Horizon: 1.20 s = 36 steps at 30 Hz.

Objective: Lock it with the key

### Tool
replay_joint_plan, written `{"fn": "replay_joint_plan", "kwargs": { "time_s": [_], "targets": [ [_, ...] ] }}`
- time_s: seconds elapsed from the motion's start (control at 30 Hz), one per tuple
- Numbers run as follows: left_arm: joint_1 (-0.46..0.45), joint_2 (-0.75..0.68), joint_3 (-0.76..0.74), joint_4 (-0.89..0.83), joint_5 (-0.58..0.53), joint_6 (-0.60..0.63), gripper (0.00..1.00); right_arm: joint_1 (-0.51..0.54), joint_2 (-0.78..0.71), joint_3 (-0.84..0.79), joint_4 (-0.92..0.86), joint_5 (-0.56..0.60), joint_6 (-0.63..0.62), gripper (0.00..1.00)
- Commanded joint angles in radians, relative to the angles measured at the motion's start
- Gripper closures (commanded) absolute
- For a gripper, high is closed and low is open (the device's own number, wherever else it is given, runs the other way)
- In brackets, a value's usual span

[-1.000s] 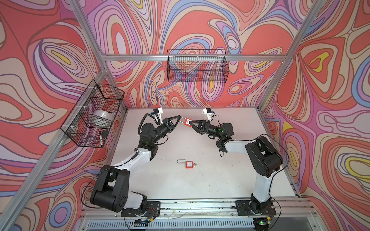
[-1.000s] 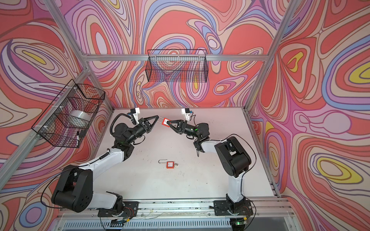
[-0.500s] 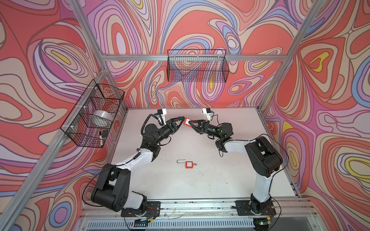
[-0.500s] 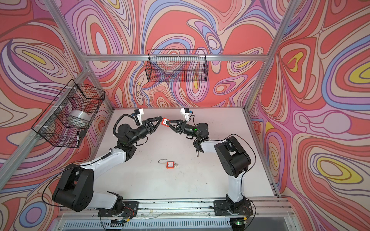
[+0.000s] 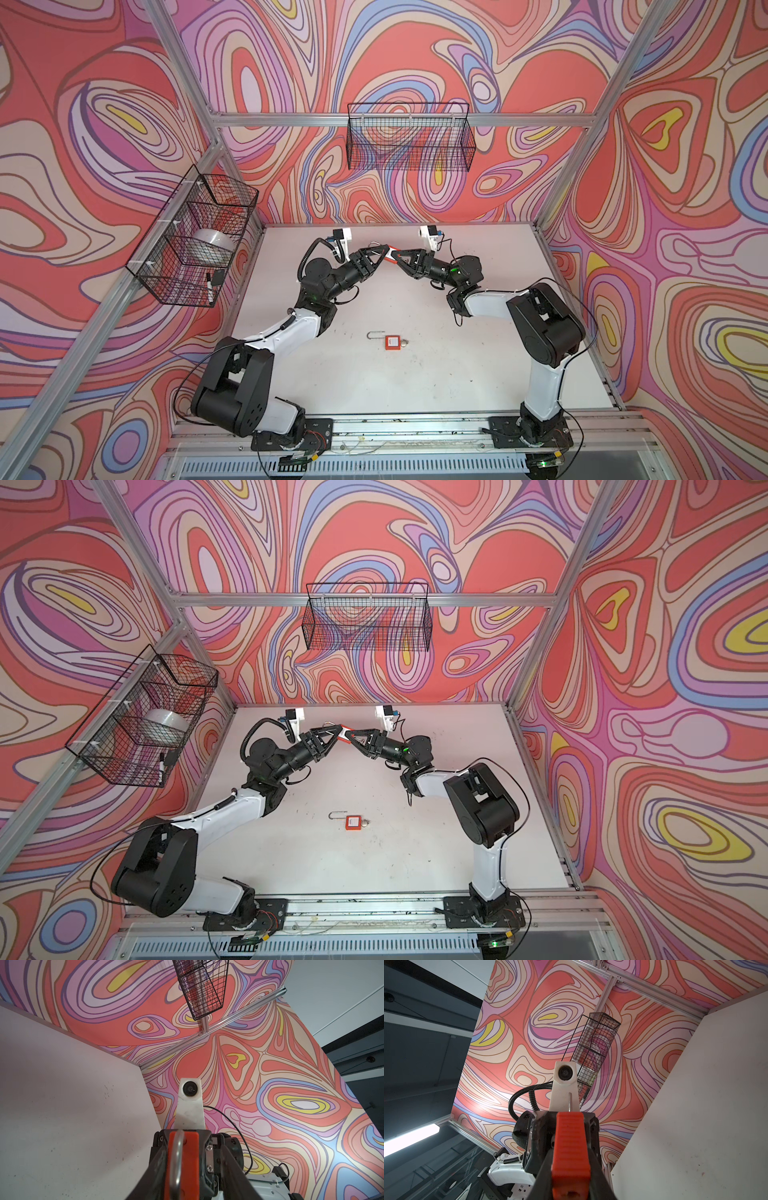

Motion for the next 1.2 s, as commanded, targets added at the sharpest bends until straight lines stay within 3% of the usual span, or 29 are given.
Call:
{"fn": "replay_joint_plan", "kwargs": {
  "time_s": [0.0, 0.13, 0.23, 0.37, 0.53, 1.17],
  "targets": [
    [-0.008, 0.013, 0.005, 0.036, 0.013, 0.004, 0.70, 0.004, 0.010, 0.011, 0.015, 0.009, -0.018, 1.00],
    [-0.008, 0.013, 0.002, 0.038, 0.006, 0.006, 0.93, 0.003, 0.006, 0.003, 0.007, 0.009, -0.027, 1.00],
    [-0.008, 0.012, 0.000, 0.038, 0.002, 0.007, 1.00, 0.003, 0.002, -0.005, 0.003, 0.008, -0.029, 0.99],
    [-0.006, 0.004, -0.002, 0.044, -0.007, 0.009, 1.00, -0.002, -0.008, -0.020, 0.008, 0.014, -0.028, 0.63],
    [-0.003, -0.009, 0.002, 0.024, -0.004, 0.019, 1.00, -0.026, -0.016, -0.054, 0.048, 0.023, 0.002, 0.44],
    [-0.002, -0.010, 0.008, 0.025, -0.005, 0.011, 1.00, -0.043, -0.002, -0.132, 0.099, 0.012, 0.021, 0.40]
  ]
}}
